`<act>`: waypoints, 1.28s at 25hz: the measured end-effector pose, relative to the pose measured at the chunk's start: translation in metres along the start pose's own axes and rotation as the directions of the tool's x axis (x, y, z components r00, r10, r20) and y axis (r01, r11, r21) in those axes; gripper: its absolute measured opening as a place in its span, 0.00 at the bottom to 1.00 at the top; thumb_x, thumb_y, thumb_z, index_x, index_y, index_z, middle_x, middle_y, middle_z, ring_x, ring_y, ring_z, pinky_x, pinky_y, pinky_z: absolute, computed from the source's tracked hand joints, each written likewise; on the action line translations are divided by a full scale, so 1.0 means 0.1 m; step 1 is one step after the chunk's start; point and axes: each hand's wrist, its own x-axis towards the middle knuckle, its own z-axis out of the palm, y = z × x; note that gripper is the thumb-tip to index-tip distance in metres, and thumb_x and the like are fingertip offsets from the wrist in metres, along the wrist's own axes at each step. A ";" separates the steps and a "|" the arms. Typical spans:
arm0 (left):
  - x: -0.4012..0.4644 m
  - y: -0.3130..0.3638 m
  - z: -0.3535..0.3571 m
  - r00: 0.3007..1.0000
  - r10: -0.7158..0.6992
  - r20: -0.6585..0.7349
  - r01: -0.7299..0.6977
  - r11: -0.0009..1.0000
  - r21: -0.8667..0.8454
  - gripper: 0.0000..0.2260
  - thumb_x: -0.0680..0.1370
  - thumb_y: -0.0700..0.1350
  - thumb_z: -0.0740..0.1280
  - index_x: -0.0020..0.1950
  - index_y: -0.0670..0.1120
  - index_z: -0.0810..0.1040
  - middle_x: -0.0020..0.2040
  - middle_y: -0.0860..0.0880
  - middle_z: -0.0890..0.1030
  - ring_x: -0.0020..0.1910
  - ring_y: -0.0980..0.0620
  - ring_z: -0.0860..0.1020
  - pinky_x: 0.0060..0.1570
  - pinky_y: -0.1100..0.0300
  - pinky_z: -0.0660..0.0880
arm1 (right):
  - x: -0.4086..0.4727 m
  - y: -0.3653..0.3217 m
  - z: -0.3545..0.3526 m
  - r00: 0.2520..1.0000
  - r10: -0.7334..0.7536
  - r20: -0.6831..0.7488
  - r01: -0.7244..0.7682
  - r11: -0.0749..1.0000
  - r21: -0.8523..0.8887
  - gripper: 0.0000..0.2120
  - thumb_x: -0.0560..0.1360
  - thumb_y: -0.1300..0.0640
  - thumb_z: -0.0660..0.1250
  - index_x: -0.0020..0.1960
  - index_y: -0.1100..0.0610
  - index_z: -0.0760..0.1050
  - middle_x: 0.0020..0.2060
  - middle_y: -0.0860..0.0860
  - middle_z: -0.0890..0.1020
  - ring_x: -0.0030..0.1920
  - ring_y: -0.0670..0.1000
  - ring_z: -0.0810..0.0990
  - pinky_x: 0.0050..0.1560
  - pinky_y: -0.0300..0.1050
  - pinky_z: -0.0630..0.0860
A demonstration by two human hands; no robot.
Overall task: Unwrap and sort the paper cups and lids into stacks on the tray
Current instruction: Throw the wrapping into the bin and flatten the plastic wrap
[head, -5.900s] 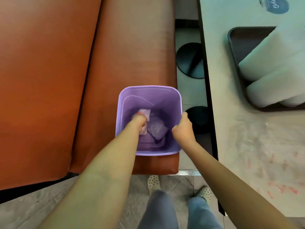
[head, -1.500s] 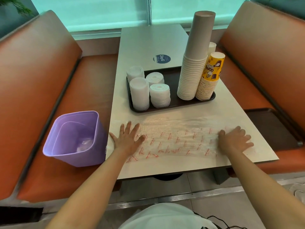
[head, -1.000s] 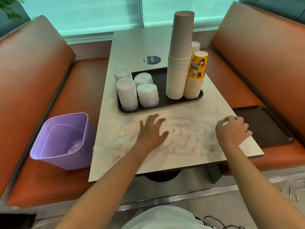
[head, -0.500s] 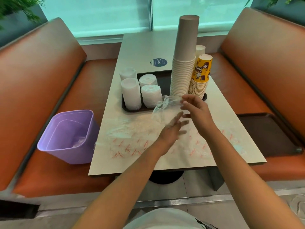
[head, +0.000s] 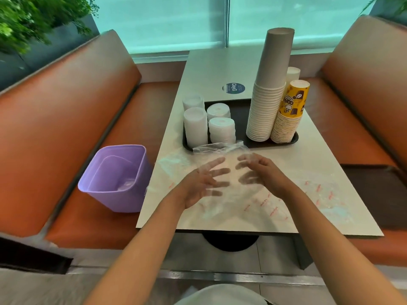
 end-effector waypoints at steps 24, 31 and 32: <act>0.00 0.42 0.32 0.757 0.297 -0.582 -0.162 0.948 0.273 0.12 0.78 0.40 0.59 0.34 0.45 0.71 0.31 0.49 0.72 0.32 0.50 0.73 0.33 0.65 0.69 | 0.06 -0.12 0.28 0.919 -0.336 -0.205 0.186 0.830 -0.526 0.08 0.74 0.59 0.69 0.47 0.46 0.78 0.36 0.44 0.74 0.26 0.38 0.70 0.35 0.40 0.67; 0.00 0.42 0.32 0.797 0.483 -0.362 -0.030 0.631 0.775 0.11 0.74 0.57 0.69 0.37 0.53 0.74 0.35 0.56 0.77 0.43 0.51 0.78 0.53 0.52 0.74 | 0.03 -0.11 0.24 0.912 -0.388 -0.134 0.253 0.788 -0.561 0.09 0.74 0.58 0.69 0.51 0.46 0.79 0.37 0.42 0.75 0.28 0.40 0.71 0.37 0.47 0.74; 0.02 0.42 0.29 0.795 0.478 -0.372 -0.034 0.649 0.760 0.11 0.75 0.54 0.68 0.36 0.52 0.75 0.34 0.54 0.78 0.43 0.49 0.78 0.52 0.52 0.75 | 0.03 -0.10 0.25 0.911 -0.392 -0.130 0.256 0.784 -0.565 0.09 0.74 0.58 0.69 0.51 0.45 0.79 0.37 0.42 0.75 0.27 0.41 0.71 0.37 0.48 0.74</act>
